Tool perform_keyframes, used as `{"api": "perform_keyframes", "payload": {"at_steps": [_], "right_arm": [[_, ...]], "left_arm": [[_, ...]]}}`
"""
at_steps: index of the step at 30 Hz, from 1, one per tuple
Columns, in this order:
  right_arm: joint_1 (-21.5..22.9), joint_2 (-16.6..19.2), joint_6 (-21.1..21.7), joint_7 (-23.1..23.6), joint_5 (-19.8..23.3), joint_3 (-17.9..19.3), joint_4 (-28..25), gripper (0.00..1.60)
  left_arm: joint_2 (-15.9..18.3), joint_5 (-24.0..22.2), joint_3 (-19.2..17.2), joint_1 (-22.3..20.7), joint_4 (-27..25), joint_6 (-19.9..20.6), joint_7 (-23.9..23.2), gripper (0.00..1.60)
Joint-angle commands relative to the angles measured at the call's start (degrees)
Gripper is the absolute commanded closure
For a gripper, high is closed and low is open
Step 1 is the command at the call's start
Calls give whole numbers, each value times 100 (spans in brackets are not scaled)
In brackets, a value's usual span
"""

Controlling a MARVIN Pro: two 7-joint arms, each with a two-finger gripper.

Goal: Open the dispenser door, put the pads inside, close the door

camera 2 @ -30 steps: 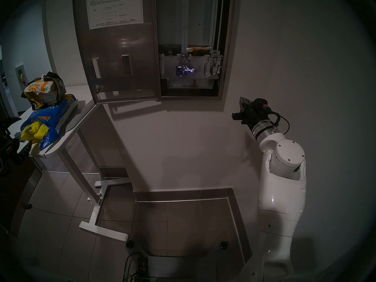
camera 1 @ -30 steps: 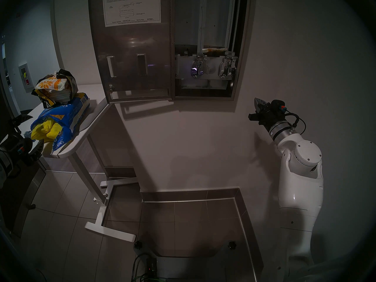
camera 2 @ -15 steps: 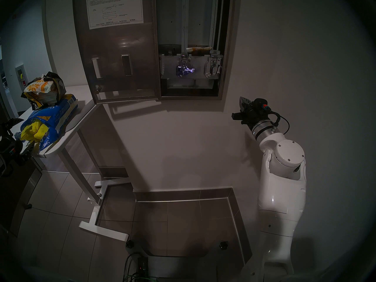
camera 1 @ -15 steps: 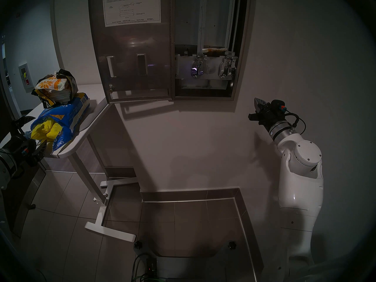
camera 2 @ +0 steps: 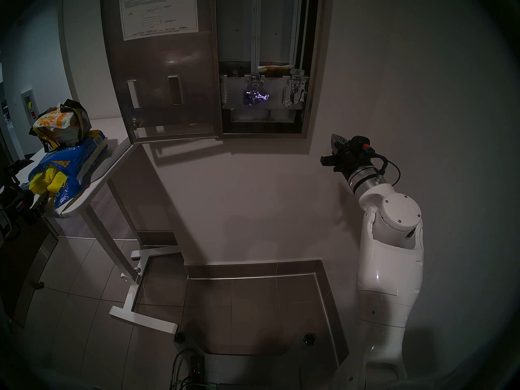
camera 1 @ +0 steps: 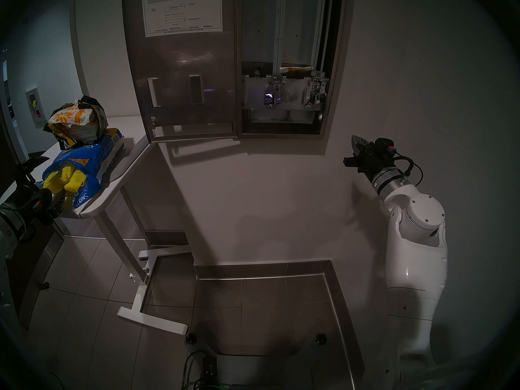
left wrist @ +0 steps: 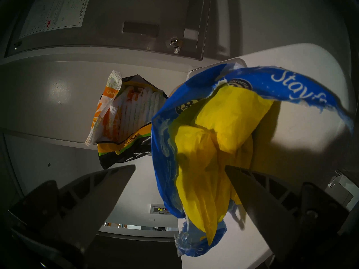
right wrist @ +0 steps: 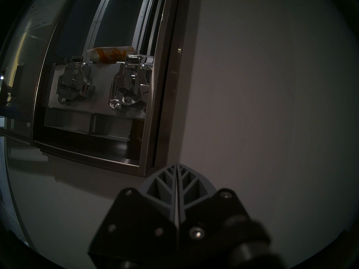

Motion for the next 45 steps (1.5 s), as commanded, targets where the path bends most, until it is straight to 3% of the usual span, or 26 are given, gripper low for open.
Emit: {"api": "perform_keyframes", "payload": {"at_steps": [1,15,32,45], "right_arm": [[126,34,-29,0,20,13,-198,135],[120,52,-27,-17,38,1,-200,135],[112,76,-26,-41,61,-15,-200,135],[105,95,-26,-59,80,-27,-199,135]], "left_arm": [[129,-45,-104,-247,30,1,174,0],[108,1,-132,-278,186,-137,198,0],[44,249,93,-380,449,-415,518,0],[-108,218,164,-393,329,-603,608,0]]}}
